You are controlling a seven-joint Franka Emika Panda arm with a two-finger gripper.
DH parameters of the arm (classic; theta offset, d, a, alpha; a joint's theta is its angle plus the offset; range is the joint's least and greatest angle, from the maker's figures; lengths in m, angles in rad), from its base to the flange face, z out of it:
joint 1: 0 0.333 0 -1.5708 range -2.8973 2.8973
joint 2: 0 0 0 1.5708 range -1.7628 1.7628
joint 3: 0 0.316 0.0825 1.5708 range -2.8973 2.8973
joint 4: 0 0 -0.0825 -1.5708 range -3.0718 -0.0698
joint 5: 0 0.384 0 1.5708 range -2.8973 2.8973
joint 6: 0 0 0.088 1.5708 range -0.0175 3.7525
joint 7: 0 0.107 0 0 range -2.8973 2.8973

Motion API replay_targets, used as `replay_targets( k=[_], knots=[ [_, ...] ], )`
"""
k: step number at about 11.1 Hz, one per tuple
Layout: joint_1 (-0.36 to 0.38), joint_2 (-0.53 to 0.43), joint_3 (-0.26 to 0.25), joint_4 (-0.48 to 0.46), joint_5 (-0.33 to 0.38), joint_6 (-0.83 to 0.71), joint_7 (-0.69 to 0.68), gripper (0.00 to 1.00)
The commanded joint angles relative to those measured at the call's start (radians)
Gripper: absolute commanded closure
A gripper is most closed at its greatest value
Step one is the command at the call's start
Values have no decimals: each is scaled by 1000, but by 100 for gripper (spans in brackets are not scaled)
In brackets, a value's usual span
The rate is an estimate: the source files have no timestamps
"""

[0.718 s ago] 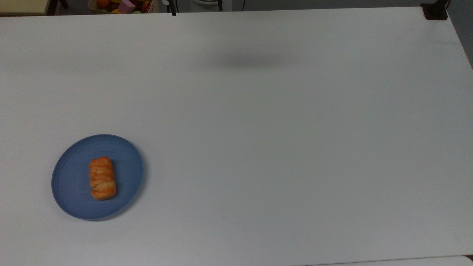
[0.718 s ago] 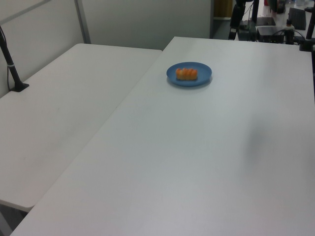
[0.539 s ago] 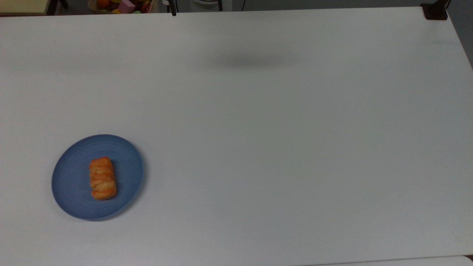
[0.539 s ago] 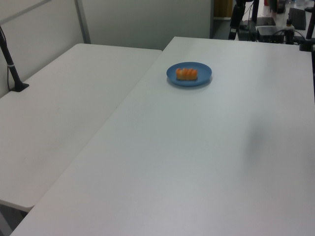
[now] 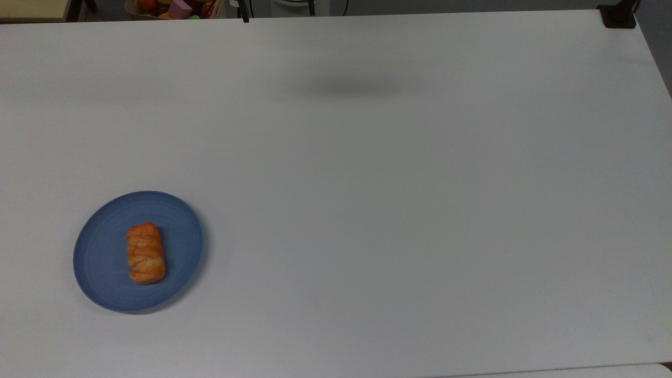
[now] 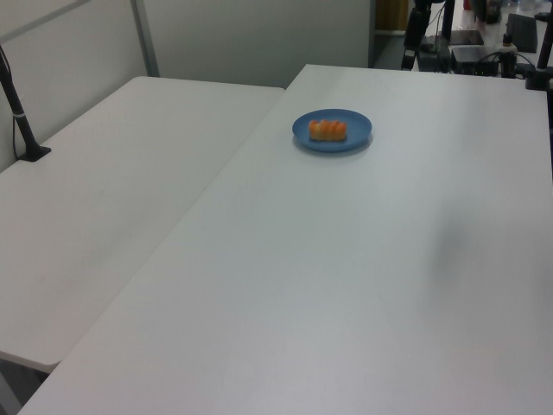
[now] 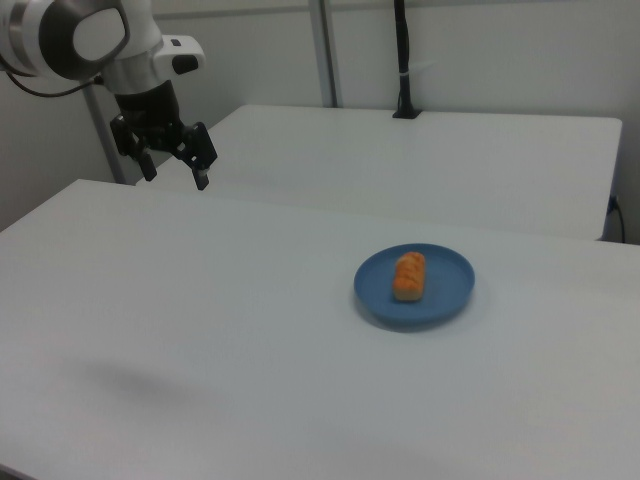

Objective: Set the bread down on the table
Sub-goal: 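Move the gripper from rest toward the blue plate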

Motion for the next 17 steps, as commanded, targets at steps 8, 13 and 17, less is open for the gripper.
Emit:
replay_targets(
  k=[8,13,17],
  knots=[
    [0,157,-8,105,-18,-20,-57,0],
    [-108,328,-19,347,-11,-32,-150,0],
    [-218,411,-19,357,98,222,-275,0]
  ],
)
